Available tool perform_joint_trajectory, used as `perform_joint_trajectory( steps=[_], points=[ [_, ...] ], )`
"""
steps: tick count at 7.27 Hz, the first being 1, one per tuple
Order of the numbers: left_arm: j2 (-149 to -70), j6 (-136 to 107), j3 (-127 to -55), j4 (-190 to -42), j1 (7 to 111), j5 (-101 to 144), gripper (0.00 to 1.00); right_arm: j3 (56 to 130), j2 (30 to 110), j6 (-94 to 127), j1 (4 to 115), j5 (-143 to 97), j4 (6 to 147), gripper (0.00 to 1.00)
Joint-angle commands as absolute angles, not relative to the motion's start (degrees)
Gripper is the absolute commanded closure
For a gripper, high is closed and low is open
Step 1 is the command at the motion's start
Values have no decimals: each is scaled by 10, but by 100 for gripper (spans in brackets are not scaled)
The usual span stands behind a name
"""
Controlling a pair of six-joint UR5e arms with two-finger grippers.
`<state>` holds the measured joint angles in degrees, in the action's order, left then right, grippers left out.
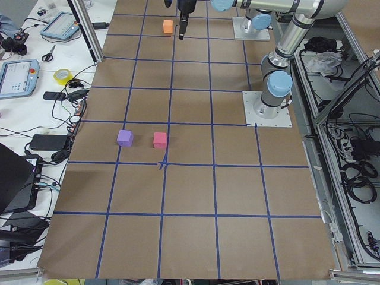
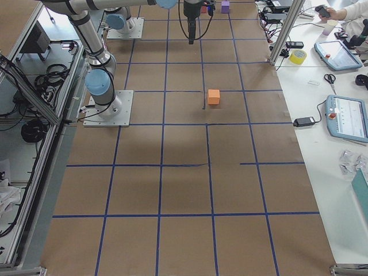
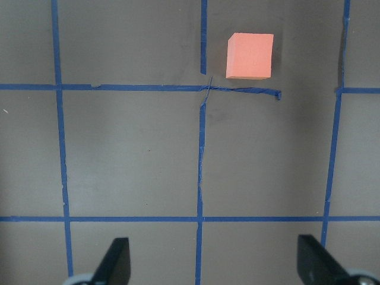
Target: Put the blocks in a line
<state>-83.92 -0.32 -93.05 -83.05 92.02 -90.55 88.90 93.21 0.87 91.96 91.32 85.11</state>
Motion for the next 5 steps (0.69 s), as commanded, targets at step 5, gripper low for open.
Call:
perform_joint_trajectory(
  steps=[5],
  points=[
    [-839, -4, -932, -831, 920, -905, 0, 896, 904, 34, 903, 924, 851, 0]
  ],
)
